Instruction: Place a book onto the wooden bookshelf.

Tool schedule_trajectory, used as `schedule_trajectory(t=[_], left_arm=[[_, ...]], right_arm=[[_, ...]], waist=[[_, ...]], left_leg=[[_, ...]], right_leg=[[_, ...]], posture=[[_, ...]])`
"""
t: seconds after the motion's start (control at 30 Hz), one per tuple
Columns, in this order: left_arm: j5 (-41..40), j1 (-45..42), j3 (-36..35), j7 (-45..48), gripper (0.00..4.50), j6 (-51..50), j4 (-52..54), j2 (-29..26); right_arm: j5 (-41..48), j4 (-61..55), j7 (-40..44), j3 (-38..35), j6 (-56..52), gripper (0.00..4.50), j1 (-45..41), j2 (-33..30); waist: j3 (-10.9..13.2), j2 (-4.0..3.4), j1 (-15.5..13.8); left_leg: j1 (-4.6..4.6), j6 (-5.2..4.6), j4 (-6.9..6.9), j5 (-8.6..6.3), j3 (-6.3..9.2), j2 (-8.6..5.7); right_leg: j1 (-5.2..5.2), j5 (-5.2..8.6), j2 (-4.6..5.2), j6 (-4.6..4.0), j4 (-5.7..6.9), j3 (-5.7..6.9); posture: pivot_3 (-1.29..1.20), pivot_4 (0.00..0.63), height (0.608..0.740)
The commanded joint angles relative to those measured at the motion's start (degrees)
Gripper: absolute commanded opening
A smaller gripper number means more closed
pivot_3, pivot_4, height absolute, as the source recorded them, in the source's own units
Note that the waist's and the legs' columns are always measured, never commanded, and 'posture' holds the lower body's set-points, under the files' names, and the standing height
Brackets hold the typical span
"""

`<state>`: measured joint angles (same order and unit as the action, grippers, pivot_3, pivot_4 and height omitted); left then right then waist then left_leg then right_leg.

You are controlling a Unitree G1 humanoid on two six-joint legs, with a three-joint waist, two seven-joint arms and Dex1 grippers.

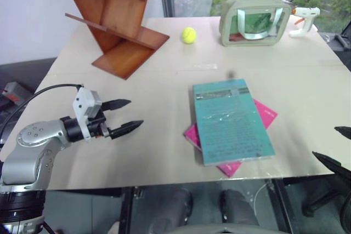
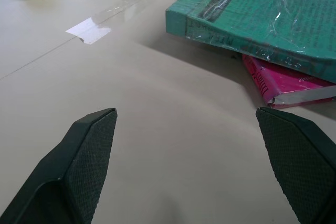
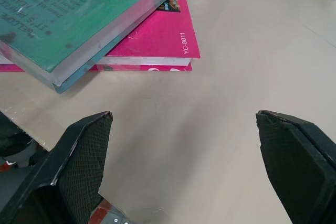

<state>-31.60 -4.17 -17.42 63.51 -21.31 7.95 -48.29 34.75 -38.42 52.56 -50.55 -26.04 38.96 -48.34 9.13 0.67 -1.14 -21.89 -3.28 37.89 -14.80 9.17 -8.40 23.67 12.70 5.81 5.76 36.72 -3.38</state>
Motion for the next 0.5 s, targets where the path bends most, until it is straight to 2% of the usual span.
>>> schedule_trajectory(t=[0.03,0.17,0.4,0.5], left_arm=[[-0.4,-3.0,0.1,0.8,4.44,0.6,-0.5,-0.8],[-1.1,-6.6,2.0,1.7,4.44,0.6,-2.0,0.6],[-1.7,-7.1,2.9,5.4,4.44,0.7,-2.4,0.3],[-2.3,-7.2,3.4,7.2,4.5,0.4,-1.9,0.1]], right_arm=[[0.4,-2.3,-1.1,-1.2,-0.9,4.5,-1.4,0.5],[-2.2,-5.0,-5.0,1.9,-2.5,4.5,-4.1,0.4],[0.3,-5.1,-6.7,4.0,-7.5,4.5,-8.2,0.1],[1.6,-3.5,-8.0,6.9,-10.6,3.61,-12.4,-1.1]], waist=[[0.0,0.0,0.0],[0.0,-0.01,-0.1],[0.0,-0.01,0.3],[0.0,-0.01,0.2]], left_leg=[[0.0,0.0,-0.01,0.0,0.0,0.0],[0.01,0.01,-0.05,0.01,0.02,0.0],[0.0,0.0,-0.25,0.0,-0.01,0.0],[0.01,-0.01,-0.35,0.0,0.01,0.0]], right_leg=[[0.0,0.0,0.0,0.0,0.0,0.0],[0.0,-0.01,0.01,0.0,-0.01,0.04],[0.05,-0.01,0.01,-0.01,-0.19,0.01],[0.06,-0.01,0.02,-0.01,-0.22,0.02]], posture=[[0.0,0.15,0.74],[0.0,0.15,0.74],[0.0,0.15,0.74],[0.0,0.15,0.74]])
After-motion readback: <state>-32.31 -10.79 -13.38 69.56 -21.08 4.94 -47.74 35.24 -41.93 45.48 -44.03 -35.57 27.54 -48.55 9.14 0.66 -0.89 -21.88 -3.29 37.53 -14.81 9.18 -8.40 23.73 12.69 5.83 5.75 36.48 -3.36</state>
